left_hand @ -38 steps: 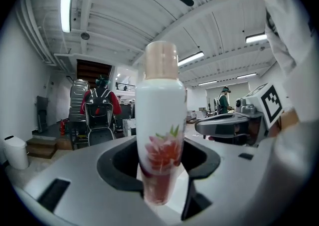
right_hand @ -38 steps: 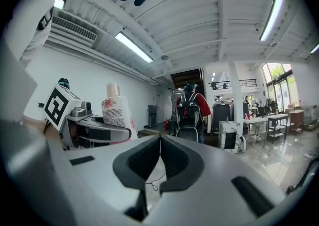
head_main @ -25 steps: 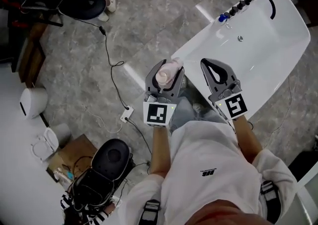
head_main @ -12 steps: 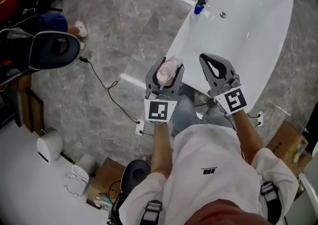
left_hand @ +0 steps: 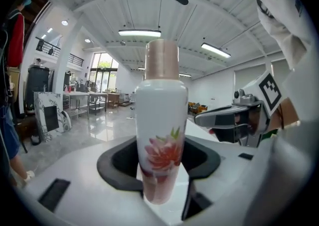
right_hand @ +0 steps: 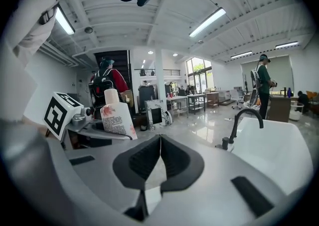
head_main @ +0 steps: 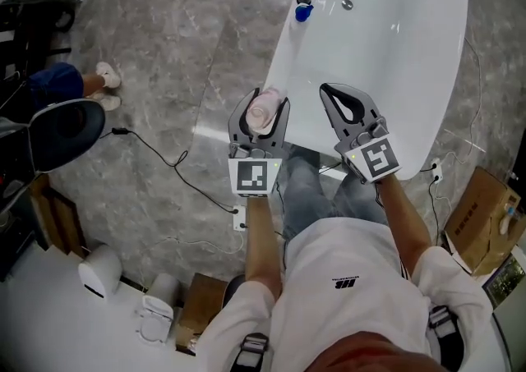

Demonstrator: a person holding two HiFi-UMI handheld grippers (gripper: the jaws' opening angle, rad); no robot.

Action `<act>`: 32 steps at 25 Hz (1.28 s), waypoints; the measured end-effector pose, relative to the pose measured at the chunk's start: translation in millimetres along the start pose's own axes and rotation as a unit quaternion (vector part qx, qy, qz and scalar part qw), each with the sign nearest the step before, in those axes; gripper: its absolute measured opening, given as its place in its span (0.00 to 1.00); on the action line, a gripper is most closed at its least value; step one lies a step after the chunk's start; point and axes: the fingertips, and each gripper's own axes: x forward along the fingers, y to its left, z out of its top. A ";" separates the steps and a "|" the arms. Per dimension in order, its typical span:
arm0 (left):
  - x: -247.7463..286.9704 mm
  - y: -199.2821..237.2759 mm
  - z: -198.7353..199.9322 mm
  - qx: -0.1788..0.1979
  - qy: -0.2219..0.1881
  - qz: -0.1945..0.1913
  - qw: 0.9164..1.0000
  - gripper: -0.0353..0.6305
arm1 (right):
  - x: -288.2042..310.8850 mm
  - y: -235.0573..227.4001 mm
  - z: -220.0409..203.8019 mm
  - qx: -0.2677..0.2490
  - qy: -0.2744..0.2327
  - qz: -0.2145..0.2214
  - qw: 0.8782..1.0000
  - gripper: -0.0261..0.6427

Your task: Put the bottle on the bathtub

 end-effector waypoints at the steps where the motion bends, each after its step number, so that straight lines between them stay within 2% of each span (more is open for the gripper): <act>1: 8.6 2.2 -5.2 0.002 0.003 -0.004 1.000 0.39 | 5.4 -4.4 -6.2 0.001 0.003 -0.002 1.000 0.03; 7: 49.1 7.4 -40.6 0.014 0.017 -0.018 1.000 0.39 | 28.3 -22.0 -35.1 0.019 0.005 -0.018 1.000 0.03; 21: 127.3 25.9 -129.3 0.023 0.045 -0.028 0.998 0.39 | 79.6 -61.4 -131.2 0.052 0.034 -0.047 0.997 0.03; 27: 149.2 28.8 -157.1 0.029 0.056 -0.036 0.997 0.39 | 90.9 -73.4 -158.7 0.059 0.050 -0.061 0.995 0.03; 32: 162.1 27.0 -172.0 0.039 0.060 -0.043 0.996 0.39 | 94.1 -76.2 -168.7 0.067 0.042 -0.066 0.995 0.03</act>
